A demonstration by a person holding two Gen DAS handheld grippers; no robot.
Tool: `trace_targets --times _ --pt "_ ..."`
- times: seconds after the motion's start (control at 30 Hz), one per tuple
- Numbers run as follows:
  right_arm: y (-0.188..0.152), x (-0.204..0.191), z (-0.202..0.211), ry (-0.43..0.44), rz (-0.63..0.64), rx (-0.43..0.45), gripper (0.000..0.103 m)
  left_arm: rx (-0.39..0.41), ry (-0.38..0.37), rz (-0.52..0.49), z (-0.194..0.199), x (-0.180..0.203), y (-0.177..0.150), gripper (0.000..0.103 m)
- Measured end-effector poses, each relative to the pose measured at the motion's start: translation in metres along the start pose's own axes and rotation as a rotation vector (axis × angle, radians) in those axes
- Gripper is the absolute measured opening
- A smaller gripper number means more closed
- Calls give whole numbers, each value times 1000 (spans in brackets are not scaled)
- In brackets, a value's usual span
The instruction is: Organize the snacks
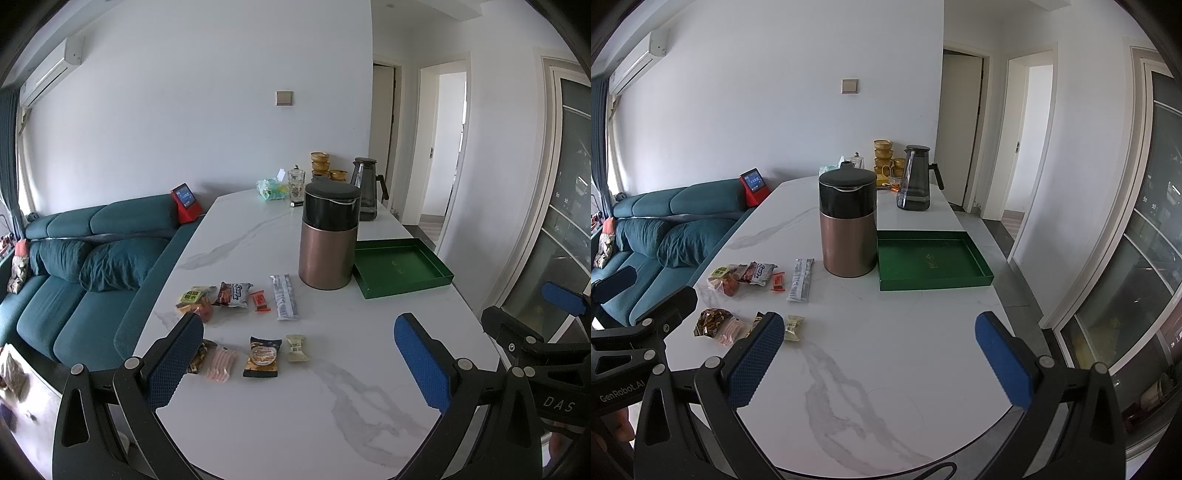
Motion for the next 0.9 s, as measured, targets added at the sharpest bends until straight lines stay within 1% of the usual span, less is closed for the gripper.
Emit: trace_targets --times 0.87,0.9 --pt "1 0 2 -3 3 -5 103 1 4 -12 3 -3 -1 102" --pt "-3 -2 0 -4 3 -6 103 0 2 -11 3 -3 -1 102"
Point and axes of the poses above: each gripper's, at about its wrist camera, not at the fingertips, and z roughly against the way its jaws point, x to its right, y to its top, the point moved 6 cm from there along -z, roughly the way its jaws point, and after that the axes turned 12 degrees about -y, right-handed, at the moved point
